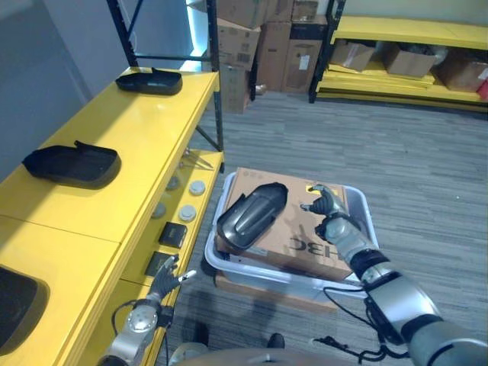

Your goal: Move parts from the plastic box to the shelf.

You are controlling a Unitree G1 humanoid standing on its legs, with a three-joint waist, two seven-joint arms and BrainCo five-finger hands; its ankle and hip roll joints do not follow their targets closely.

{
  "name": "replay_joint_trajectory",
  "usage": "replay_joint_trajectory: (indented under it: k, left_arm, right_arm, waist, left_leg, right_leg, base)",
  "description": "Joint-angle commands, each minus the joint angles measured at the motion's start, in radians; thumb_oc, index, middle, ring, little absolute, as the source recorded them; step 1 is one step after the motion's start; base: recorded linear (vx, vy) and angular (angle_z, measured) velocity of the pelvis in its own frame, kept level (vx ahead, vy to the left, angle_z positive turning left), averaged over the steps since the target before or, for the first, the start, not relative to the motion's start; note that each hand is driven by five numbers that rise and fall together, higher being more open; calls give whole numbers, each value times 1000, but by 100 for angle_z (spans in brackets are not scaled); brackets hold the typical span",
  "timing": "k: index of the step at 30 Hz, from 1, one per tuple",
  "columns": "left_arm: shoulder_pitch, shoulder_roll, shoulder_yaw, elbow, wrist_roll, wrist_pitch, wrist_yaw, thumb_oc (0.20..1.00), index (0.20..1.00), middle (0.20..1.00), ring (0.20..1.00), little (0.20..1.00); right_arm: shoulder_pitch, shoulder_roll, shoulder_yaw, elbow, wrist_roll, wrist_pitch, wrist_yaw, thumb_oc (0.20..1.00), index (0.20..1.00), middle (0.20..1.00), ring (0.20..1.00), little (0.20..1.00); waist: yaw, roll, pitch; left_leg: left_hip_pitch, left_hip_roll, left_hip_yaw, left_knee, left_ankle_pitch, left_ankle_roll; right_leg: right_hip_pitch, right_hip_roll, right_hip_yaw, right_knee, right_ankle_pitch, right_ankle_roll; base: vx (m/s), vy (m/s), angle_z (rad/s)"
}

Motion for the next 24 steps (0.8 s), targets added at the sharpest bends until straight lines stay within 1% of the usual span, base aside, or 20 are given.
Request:
replay_joint_trajectory:
  k: [1,4,8,9,14,17,18,19,21,24]
  left_arm:
    - [-46,7,-44,60,23,-2,29,1000,1000,1000,1000,1000]
    - [-60,3,-90,137,124,14,45,1000,1000,1000,1000,1000]
    - [-85,-24,-107,247,166,19,85,1000,1000,1000,1000,1000]
    - [-96,-39,-94,306,169,23,109,1000,1000,1000,1000,1000]
    - [-96,-60,-60,397,171,23,146,1000,1000,1000,1000,1000]
    - [-92,-63,-47,425,166,20,155,1000,1000,1000,1000,1000]
    - [-93,-61,-39,447,163,20,160,1000,1000,1000,1000,1000]
    - [-94,-61,-39,447,163,19,161,1000,1000,1000,1000,1000]
    - [-104,-66,-25,486,156,22,168,1000,1000,1000,1000,1000]
    - [-106,-70,-23,494,144,21,167,1000,1000,1000,1000,1000]
  right_arm:
    - [-74,36,-55,82,90,-15,-129,1000,1000,1000,1000,1000]
    - [-108,79,-69,123,101,-3,-177,1000,1000,1000,1000,1000]
    - [-132,129,-85,138,115,2,-245,1000,1000,1000,1000,1000]
    - [-129,142,-88,134,117,2,-274,1000,1000,1000,1000,1000]
    - [-113,155,-90,109,106,8,-304,1000,1000,1000,1000,1000]
    - [-117,154,-91,127,104,11,-307,1000,1000,1000,1000,1000]
    - [-131,151,-93,153,104,17,-307,1000,1000,1000,1000,1000]
    - [-132,151,-94,154,104,16,-307,1000,1000,1000,1000,1000]
    - [-149,156,-94,215,115,25,-302,1000,1000,1000,1000,1000]
    - [-169,162,-102,315,139,37,-289,1000,1000,1000,1000,1000]
  waist:
    - [45,-37,53]
    - [55,-39,68]
    - [72,-47,91]
    - [80,-54,101]
    - [94,-69,116]
    - [103,-75,126]
    - [115,-77,140]
    - [114,-77,139]
    - [133,-81,155]
    - [161,-79,172]
  left_leg:
    - [26,-10,-29,-1,-125,23]
    - [-2,-11,-39,-1,-118,24]
    - [-39,-14,-61,-1,-108,23]
    - [-53,-17,-69,-1,-104,23]
    - [-71,-23,-84,-1,-100,25]
    - [-86,-27,-93,-1,-97,26]
    - [-102,-29,-102,-1,-91,25]
    - [-103,-30,-103,-1,-90,25]
    - [-125,-31,-117,-1,-81,21]
    - [-148,-38,-142,-1,-74,18]
  right_leg:
    - [34,-42,-45,4,-133,61]
    - [13,-44,-53,4,-129,64]
    - [-8,-50,-76,4,-123,66]
    - [-16,-54,-86,4,-120,68]
    - [-23,-63,-104,4,-116,72]
    - [-32,-68,-113,4,-110,75]
    - [-44,-70,-122,4,-105,77]
    - [-45,-70,-123,4,-105,77]
    - [-56,-75,-139,4,-102,79]
    - [-59,-80,-172,4,-101,82]
  base:
    - [-43,30,1]
    - [-56,26,5]
    - [-53,26,14]
    - [-37,29,24]
    - [-13,20,19]
    - [-21,12,4]
    - [-35,20,19]
    - [-60,34,16]
    - [-35,21,8]
    - [-8,7,21]
